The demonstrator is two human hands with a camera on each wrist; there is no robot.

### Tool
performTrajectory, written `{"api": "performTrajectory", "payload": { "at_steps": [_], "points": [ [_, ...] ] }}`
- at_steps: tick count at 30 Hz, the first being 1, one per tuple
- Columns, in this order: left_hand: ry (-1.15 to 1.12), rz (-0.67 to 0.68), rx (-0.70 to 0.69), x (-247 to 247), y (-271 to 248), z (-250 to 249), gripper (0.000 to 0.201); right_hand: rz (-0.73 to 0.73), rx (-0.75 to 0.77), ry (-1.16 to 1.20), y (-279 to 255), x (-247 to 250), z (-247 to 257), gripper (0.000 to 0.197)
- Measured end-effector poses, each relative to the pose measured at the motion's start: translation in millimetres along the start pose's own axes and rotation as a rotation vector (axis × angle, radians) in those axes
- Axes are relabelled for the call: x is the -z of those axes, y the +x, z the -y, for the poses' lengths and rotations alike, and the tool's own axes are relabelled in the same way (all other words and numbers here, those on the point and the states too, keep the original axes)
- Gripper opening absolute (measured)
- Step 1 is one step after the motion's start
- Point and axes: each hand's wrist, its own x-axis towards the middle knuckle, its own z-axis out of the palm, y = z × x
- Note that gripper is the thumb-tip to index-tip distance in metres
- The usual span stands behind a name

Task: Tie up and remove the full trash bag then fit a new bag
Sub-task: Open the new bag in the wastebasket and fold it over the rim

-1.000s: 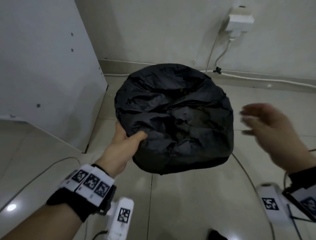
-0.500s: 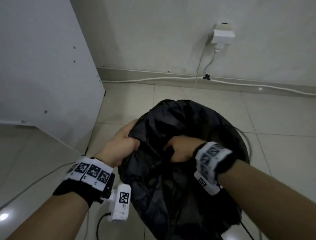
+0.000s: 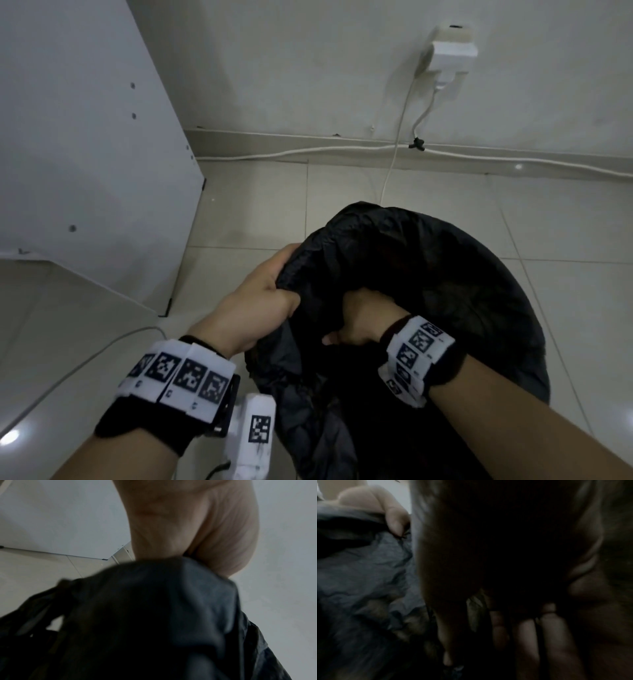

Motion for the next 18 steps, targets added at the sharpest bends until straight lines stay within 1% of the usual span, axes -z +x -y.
{"api": "performTrajectory", "payload": {
  "at_steps": [2, 3, 4, 5, 7, 8, 9, 11, 12, 14, 16, 18],
  "points": [
    [0.004, 0.009, -0.010, -1, 1, -1, 0.083, 0.022, 0.016, -0.021, 0, -7, 4, 0.053],
    [0.007, 0.015, -0.014, -3, 2, -1, 0.083, 0.061, 0.014, 0.005, 2, -15, 5, 0.047],
    [0.013, 0.026, -0.014, -4, 3, -1, 0.083, 0.118, -0.003, 0.042, 3, -22, 7, 0.051],
    [0.022, 0.045, -0.018, -7, 3, -1, 0.082, 0.173, -0.012, 0.063, 5, -29, 8, 0.061],
    [0.051, 0.088, -0.033, -12, 2, -2, 0.080, 0.198, 0.032, 0.052, 6, -35, 8, 0.076],
    [0.069, 0.099, -0.038, -13, 1, -2, 0.079, 0.190, 0.054, 0.061, 4, -35, 10, 0.077],
    [0.086, 0.099, -0.038, -14, 1, -2, 0.079, 0.201, 0.053, 0.084, 2, -31, 12, 0.072],
    [0.090, 0.089, -0.032, -12, 1, -2, 0.079, 0.216, 0.056, 0.073, -8, -19, 17, 0.056],
    [0.080, 0.081, -0.033, -10, 1, -2, 0.079, 0.205, 0.062, 0.060, -14, -10, 19, 0.049],
    [0.073, 0.063, -0.033, -8, 0, -2, 0.081, 0.126, 0.111, 0.031, -26, 8, 22, 0.040],
    [0.068, 0.064, -0.032, -9, 0, -1, 0.081, 0.028, 0.150, 0.056, -29, 17, 22, 0.043],
    [0.067, 0.071, -0.038, -9, -1, -1, 0.080, -0.012, 0.137, 0.148, -23, 14, 24, 0.053]
  ]
}}
